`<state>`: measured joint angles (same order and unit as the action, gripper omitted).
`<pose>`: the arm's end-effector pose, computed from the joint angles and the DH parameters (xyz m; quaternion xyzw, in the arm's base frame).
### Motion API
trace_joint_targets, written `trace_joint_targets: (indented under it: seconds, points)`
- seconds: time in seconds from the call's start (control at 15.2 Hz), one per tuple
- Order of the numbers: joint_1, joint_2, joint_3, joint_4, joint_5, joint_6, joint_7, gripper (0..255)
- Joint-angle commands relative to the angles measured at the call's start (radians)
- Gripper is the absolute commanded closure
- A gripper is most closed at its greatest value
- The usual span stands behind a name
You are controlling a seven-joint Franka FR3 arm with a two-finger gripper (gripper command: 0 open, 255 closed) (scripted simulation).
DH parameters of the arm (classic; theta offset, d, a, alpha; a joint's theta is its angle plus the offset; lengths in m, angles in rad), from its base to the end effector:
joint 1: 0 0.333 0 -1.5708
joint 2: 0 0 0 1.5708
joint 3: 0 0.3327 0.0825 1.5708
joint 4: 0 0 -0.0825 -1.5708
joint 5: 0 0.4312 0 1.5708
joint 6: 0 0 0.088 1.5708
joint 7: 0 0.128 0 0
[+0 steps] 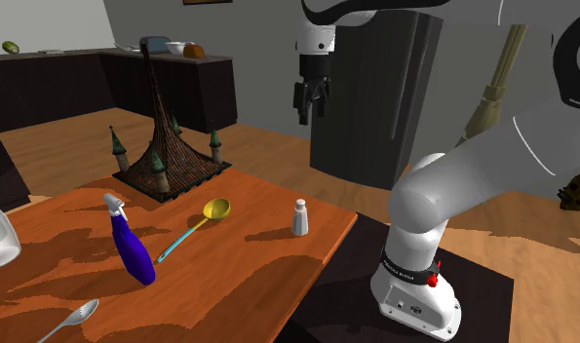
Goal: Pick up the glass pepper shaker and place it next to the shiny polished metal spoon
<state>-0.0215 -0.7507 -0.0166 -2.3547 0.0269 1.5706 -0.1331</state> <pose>0.3506 -0.0110 0.5699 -0.9984 -0.0496 0.0151 0.0204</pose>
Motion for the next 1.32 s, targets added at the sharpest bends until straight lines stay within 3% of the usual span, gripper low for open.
trace_joint_targets:
  seconds: [0.0,0.79,1.06,1.25]
  points:
    - [0.0,0.0,0.0,0.0,0.0,0.0,0.0,0]
    - [0.053,-0.01,0.031,-0.397,0.082,0.369,-0.006,0]
    - [0.083,0.043,0.044,-0.499,0.122,0.519,-0.013,0]
    - [0.091,0.069,0.049,-0.529,0.133,0.574,-0.016,0]
